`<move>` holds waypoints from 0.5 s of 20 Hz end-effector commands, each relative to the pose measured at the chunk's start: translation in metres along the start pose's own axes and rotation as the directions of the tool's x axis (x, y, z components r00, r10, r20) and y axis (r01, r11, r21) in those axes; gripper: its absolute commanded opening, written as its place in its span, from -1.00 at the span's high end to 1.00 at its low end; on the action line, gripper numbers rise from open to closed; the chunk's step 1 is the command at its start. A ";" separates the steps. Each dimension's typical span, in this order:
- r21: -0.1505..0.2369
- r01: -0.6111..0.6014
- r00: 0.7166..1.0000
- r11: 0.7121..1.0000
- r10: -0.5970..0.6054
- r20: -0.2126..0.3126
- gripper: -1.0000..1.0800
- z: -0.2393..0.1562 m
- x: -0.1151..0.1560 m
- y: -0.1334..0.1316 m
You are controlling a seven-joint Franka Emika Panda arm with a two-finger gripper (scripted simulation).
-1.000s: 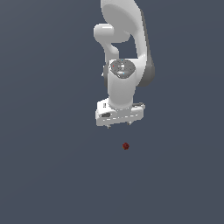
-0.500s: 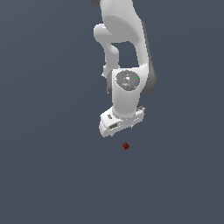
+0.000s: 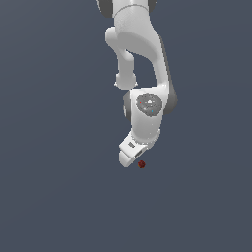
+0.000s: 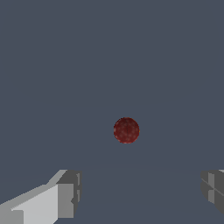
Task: Pick up the object and move it to a goal position.
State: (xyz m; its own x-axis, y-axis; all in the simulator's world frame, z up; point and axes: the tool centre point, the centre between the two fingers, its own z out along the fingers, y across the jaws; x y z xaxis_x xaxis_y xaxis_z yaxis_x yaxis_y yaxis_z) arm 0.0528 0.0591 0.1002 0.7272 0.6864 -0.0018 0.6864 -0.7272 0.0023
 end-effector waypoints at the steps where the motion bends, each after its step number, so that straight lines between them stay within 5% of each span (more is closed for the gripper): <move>1: 0.000 0.077 0.997 0.997 -0.077 0.000 -0.92 0.008 0.005 0.000; 10: 0.001 0.263 0.965 0.965 -0.263 -0.001 -0.92 0.027 0.018 0.000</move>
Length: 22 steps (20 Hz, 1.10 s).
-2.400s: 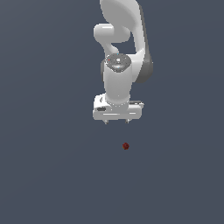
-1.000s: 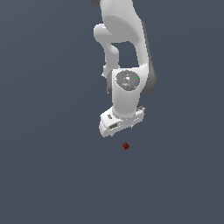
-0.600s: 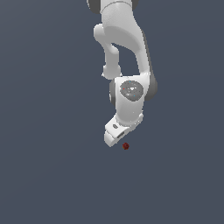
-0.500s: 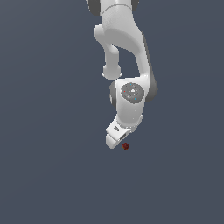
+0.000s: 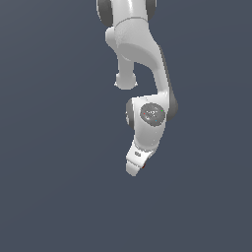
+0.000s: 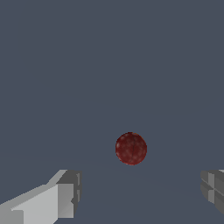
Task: Pick up the object and move it to a goal position.
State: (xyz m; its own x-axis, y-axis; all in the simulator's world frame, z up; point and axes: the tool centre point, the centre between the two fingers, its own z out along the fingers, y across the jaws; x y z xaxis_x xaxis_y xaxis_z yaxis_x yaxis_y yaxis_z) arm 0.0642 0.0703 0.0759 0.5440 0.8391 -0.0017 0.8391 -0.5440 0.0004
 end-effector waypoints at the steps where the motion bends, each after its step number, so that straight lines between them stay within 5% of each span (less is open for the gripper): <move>1: 0.000 0.040 0.999 0.999 -0.040 -0.001 -0.92 0.004 0.003 0.001; 22: 0.000 0.089 0.996 0.996 -0.089 -0.001 -0.92 0.052 0.005 0.000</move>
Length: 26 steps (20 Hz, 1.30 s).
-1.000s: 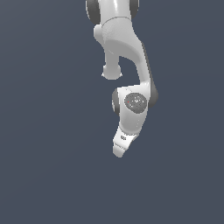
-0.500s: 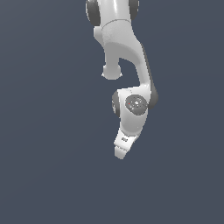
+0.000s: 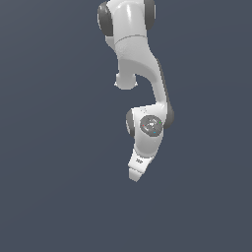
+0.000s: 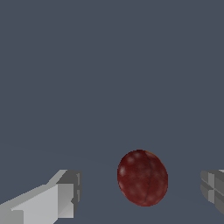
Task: Pick up the object and move it to a goal position.
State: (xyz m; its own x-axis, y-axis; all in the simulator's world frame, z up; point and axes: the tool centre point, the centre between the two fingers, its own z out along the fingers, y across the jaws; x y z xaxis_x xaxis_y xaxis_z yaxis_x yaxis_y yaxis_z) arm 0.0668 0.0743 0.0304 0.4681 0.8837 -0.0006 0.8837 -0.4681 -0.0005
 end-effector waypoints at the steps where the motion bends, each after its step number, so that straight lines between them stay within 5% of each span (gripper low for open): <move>1: -0.001 0.001 1.000 1.000 -0.001 0.000 -0.92 0.010 0.000 0.000; 6: -0.001 0.001 1.000 1.000 -0.001 0.000 -0.92 0.013 0.001 0.001; 7: -0.001 0.001 1.000 1.000 -0.001 0.000 1.00 0.013 0.001 0.001; 26: -0.001 0.001 1.000 1.000 -0.001 0.000 1.00 0.002 -0.007 -0.004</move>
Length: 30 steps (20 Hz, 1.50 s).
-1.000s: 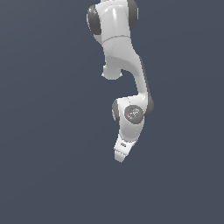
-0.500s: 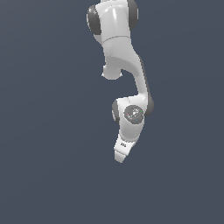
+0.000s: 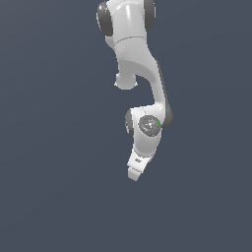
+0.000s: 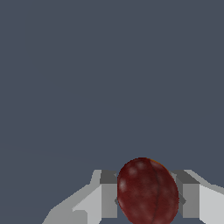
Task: Pick up the object and move it to a goal position.
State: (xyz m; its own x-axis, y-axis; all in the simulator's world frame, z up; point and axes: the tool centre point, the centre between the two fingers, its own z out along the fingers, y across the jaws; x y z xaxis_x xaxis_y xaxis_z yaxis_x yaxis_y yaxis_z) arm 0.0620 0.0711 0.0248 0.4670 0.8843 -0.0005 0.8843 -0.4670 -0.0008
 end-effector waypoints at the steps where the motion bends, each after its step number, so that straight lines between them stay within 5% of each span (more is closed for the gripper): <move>1: -0.001 0.000 1.000 1.000 0.000 0.000 1.00 -0.006 -0.004 -0.002; 30: -0.002 0.000 1.000 1.000 0.000 0.002 1.00 -0.189 -0.126 -0.076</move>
State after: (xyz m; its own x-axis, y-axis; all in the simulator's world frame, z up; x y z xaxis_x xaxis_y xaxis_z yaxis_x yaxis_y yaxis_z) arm -0.0565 -0.0004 0.2030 0.4674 0.8840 -0.0029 0.8841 -0.4674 0.0010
